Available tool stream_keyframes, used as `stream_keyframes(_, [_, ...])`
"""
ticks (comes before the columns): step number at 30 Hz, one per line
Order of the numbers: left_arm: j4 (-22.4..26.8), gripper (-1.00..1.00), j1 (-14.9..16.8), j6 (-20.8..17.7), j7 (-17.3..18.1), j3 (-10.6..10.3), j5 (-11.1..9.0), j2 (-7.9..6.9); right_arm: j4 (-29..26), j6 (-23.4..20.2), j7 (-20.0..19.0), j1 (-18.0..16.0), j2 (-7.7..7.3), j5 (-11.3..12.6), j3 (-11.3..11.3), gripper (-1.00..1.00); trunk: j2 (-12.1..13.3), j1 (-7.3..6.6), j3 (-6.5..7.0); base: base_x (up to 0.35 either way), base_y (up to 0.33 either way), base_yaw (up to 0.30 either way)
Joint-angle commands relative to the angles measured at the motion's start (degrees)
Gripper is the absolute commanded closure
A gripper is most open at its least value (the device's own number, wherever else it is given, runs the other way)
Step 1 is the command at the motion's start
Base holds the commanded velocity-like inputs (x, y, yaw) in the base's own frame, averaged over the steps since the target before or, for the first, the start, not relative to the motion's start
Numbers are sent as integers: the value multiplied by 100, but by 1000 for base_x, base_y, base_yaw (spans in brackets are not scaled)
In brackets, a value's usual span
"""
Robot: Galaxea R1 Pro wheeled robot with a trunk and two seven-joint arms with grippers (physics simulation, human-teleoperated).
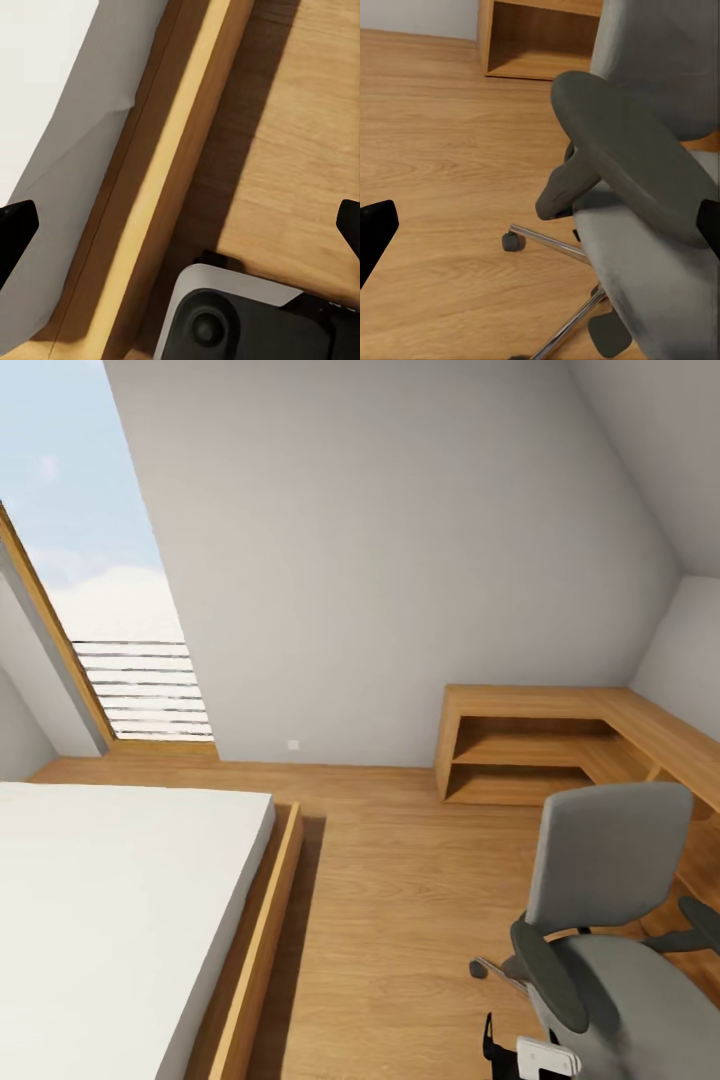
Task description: In the bedroom, organize the workspace by keeping the computer under the desk, ensuring the monitor is on the desk, placing the keyboard on the desk next to the monitor, placing the mouse on the desk next to the keyboard, moving the folder from the swivel chair onto the desk next to the mouse, stacking the notebook on top of the folder with the pen on top of the notebook, and positioning the swivel chair next to the desk.
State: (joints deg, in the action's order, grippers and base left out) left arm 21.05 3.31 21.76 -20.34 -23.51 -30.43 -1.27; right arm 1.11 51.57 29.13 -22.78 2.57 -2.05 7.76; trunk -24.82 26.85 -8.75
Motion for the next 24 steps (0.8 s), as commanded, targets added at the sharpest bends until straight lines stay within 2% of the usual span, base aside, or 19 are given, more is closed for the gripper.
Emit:
stream_keyframes(1, [5, -100, 4, 15, -40, -49, -34, -4, 12, 3, 59, -8, -6, -24, 41, -100, -11, 3, -11, 0, 18, 1])
stream_keyframes(17, [3, -100, 3, 16, -40, -49, -41, -5, 5, 7, 57, -8, -28, -8, 42, -100, -11, 3, -11, 20, 4, -1])
stream_keyframes(24, [4, -100, 3, 20, -45, -49, -41, -5, -3, 10, 57, -8, -35, -7, 37, -100, -11, 3, 3, 4, 0, -127])
